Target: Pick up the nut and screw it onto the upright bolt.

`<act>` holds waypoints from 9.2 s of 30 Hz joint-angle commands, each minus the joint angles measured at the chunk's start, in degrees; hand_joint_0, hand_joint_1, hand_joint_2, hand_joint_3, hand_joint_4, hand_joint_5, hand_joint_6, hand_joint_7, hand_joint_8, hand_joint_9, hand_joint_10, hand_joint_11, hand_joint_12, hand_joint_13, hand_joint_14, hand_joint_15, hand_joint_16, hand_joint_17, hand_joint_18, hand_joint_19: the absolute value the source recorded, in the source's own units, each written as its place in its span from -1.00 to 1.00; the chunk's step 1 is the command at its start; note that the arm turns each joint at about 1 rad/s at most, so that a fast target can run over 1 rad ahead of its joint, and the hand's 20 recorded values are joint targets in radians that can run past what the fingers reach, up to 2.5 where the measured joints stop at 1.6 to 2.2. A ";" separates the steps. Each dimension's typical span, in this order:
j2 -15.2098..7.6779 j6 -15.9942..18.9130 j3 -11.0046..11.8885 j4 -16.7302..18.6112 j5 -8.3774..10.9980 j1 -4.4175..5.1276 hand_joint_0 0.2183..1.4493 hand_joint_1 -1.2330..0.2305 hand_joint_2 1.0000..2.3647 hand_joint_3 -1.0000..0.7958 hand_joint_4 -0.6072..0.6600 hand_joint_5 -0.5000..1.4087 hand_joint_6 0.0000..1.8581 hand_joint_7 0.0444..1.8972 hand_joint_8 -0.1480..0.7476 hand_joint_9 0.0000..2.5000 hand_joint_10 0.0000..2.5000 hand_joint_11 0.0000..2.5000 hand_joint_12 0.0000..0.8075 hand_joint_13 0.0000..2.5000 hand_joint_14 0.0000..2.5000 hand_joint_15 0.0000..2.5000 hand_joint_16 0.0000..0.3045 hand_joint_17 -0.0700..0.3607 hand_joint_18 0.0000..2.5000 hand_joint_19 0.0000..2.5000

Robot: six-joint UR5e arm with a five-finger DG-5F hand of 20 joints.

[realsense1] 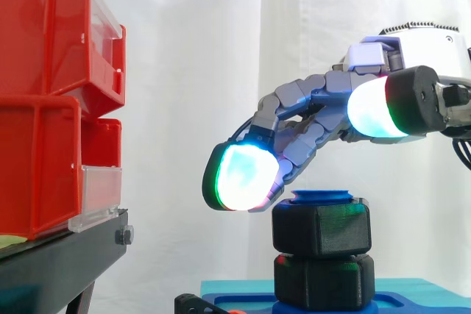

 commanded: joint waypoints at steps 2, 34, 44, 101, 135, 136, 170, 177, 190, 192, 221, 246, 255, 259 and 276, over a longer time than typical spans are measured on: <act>0.03 0.00 0.00 -0.03 0.17 0.13 -0.56 0.32 -1.00 -0.44 0.29 -0.60 -0.46 -0.24 -0.11 -0.49 -1.00 -1.00 -0.23 -0.73 -1.00 -1.00 -0.74 -0.27 -1.00 -1.00; -0.06 1.50 -0.53 -0.99 0.26 -0.05 -0.53 0.25 -1.00 -0.44 0.26 -0.63 -0.46 0.05 -0.08 -0.47 -1.00 -1.00 -0.23 -0.70 -1.00 -1.00 -0.76 -0.29 -0.97 -1.00; 0.03 1.50 -0.53 -1.61 0.17 -0.93 -0.53 0.23 -1.00 -0.44 0.29 -0.66 -0.44 0.28 -0.06 -0.53 -1.00 -1.00 -0.22 -0.70 -1.00 -1.00 -0.76 -0.30 -0.96 -1.00; -0.06 1.67 2.02 -1.87 0.26 0.04 -0.56 0.39 -1.00 -0.44 0.25 -0.67 -0.46 -0.39 -0.15 -0.58 -1.00 -1.00 -0.26 -0.77 -1.00 -1.00 -0.75 -0.28 -1.00 -1.00; -1.03 1.59 1.93 -2.57 -0.18 0.04 -0.54 0.40 -1.00 -0.44 0.31 -0.64 -0.46 -0.22 -0.08 -0.55 -1.00 -1.00 -0.23 -0.71 -1.00 -1.00 -0.76 -0.29 -0.99 -1.00; -1.03 1.59 1.93 -2.49 -0.18 0.04 -0.55 0.39 -1.00 -0.44 0.32 -0.64 -0.46 -0.21 -0.08 -0.55 -1.00 -1.00 -0.23 -0.71 -1.00 -1.00 -0.76 -0.29 -0.99 -1.00; -1.03 1.59 1.93 -2.75 -0.45 -0.49 -0.51 0.34 -1.00 -0.44 0.35 -0.52 -0.43 0.38 -0.01 -0.39 -1.00 -1.00 -0.26 -0.61 -1.00 -1.00 -0.78 -0.33 -0.89 -1.00; -1.03 1.59 2.02 -2.84 -0.80 -1.10 -0.50 0.31 -1.00 -0.44 0.36 -0.51 -0.35 0.26 0.00 -0.31 -1.00 -1.00 -0.29 -0.57 -1.00 -1.00 -0.79 -0.34 -0.84 -1.00; -1.03 1.67 2.02 -2.75 -3.08 -2.77 -0.49 0.29 -1.00 -0.44 0.29 -0.51 -0.16 -0.18 -0.06 -0.12 -1.00 -1.00 -0.36 -0.46 -1.00 -1.00 -0.81 -0.37 -0.73 -1.00; -1.03 1.59 2.02 -2.75 -3.08 -3.04 -0.49 0.28 -1.00 -0.44 0.28 -0.50 -0.15 -0.19 -0.12 -0.07 -1.00 -1.00 -0.39 -0.45 -1.00 -1.00 -0.81 -0.38 -0.71 -1.00; -1.03 1.59 6.59 -6.00 -2.56 -2.07 -0.63 0.59 -1.00 -0.44 0.13 -0.67 -0.46 -0.40 -0.22 -0.72 -1.00 -1.00 -0.17 -1.00 -1.00 -1.00 -0.69 -0.18 -1.00 -1.00; -1.20 3.34 1.23 -2.14 -0.54 -0.31 -0.60 0.62 -1.00 -0.44 0.23 -0.63 -0.46 -0.26 -0.20 -0.84 -1.00 -1.00 -0.17 -1.00 -1.00 -1.00 -0.69 -0.18 -1.00 -1.00; -1.11 3.34 1.23 -2.66 -1.68 -0.93 -0.56 0.56 -1.00 -0.44 0.35 -0.58 -0.46 -0.02 -0.14 -0.79 -1.00 -1.00 -0.18 -0.98 -1.00 -1.00 -0.70 -0.20 -1.00 -1.00; -1.11 3.34 1.23 -2.66 -1.94 -1.02 -0.55 0.49 -1.00 -0.44 0.38 -0.55 -0.46 0.12 -0.13 -0.75 -1.00 -1.00 -0.19 -0.96 -1.00 -1.00 -0.71 -0.21 -1.00 -1.00; -1.11 3.34 1.23 -2.31 -2.73 -2.33 -0.50 0.30 -1.00 -0.44 0.21 -0.49 -0.32 0.28 -0.07 -0.52 -1.00 -1.00 -0.25 -0.77 -1.00 -1.00 -0.78 -0.33 -1.00 -1.00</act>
